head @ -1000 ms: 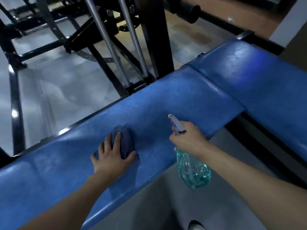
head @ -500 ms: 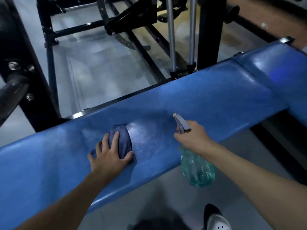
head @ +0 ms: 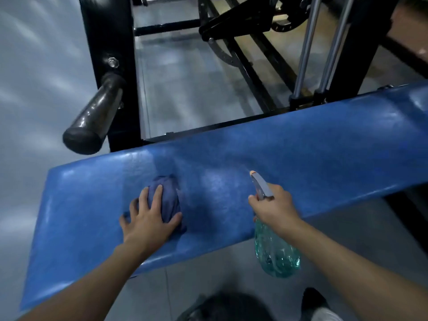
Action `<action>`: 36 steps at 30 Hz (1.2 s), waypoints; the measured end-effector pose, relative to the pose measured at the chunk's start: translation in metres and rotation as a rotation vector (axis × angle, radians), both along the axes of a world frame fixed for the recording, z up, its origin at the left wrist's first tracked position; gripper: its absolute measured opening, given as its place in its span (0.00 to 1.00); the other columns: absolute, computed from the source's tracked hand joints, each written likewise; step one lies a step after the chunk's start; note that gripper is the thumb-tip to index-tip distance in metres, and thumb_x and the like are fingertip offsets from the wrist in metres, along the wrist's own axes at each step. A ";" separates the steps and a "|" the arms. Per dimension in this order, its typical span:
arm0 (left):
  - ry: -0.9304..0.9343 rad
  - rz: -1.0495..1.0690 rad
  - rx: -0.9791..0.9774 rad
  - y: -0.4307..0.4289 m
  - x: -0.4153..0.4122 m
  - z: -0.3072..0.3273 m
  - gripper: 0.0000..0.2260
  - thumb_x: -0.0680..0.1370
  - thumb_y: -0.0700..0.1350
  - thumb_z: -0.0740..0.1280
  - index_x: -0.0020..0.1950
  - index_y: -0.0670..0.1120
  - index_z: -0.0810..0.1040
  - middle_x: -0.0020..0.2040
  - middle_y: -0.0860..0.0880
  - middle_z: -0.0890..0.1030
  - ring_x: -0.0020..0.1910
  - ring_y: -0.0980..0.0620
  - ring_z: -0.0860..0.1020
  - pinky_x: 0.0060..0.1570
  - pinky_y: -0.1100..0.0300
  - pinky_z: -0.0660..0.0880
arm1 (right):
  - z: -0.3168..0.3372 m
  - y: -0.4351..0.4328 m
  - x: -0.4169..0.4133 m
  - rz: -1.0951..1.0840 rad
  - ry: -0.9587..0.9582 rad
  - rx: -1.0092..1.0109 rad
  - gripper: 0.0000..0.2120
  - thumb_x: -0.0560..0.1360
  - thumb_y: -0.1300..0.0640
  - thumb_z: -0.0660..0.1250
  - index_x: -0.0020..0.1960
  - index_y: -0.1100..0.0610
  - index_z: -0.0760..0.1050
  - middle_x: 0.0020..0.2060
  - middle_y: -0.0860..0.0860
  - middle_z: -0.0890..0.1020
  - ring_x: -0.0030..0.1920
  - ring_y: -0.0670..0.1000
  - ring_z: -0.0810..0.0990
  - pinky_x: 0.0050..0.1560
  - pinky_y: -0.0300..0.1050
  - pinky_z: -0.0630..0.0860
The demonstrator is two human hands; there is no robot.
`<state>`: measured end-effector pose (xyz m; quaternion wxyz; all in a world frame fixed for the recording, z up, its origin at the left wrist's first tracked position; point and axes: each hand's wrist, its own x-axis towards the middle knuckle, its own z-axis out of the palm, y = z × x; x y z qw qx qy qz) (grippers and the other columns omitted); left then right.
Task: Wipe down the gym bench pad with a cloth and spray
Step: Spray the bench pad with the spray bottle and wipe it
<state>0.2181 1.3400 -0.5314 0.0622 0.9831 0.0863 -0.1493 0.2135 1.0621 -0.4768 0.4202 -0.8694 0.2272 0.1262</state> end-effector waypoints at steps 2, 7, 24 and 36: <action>-0.004 0.019 0.004 0.015 -0.004 -0.001 0.40 0.73 0.73 0.56 0.79 0.60 0.44 0.80 0.52 0.46 0.76 0.46 0.52 0.71 0.42 0.56 | -0.004 0.012 -0.006 -0.013 -0.003 0.032 0.04 0.63 0.47 0.62 0.32 0.45 0.70 0.29 0.49 0.76 0.36 0.60 0.83 0.44 0.59 0.81; -0.015 0.073 -0.009 0.052 -0.019 -0.006 0.40 0.72 0.73 0.55 0.79 0.61 0.45 0.80 0.52 0.46 0.77 0.47 0.50 0.72 0.40 0.54 | -0.010 0.047 -0.022 0.125 0.041 0.042 0.05 0.63 0.49 0.61 0.38 0.49 0.70 0.35 0.52 0.79 0.38 0.61 0.82 0.43 0.63 0.80; -0.036 0.354 0.008 0.177 -0.077 -0.004 0.39 0.72 0.72 0.59 0.78 0.62 0.47 0.80 0.54 0.47 0.76 0.45 0.53 0.68 0.36 0.61 | -0.012 0.195 -0.028 0.357 0.046 0.069 0.08 0.64 0.48 0.61 0.37 0.53 0.69 0.33 0.51 0.78 0.37 0.60 0.81 0.42 0.62 0.81; -0.081 0.458 -0.146 0.204 -0.091 -0.003 0.38 0.70 0.69 0.66 0.76 0.66 0.54 0.74 0.50 0.57 0.67 0.41 0.64 0.60 0.43 0.68 | -0.005 0.290 -0.012 0.431 0.093 0.137 0.11 0.70 0.49 0.67 0.33 0.52 0.69 0.28 0.50 0.75 0.35 0.57 0.85 0.40 0.49 0.79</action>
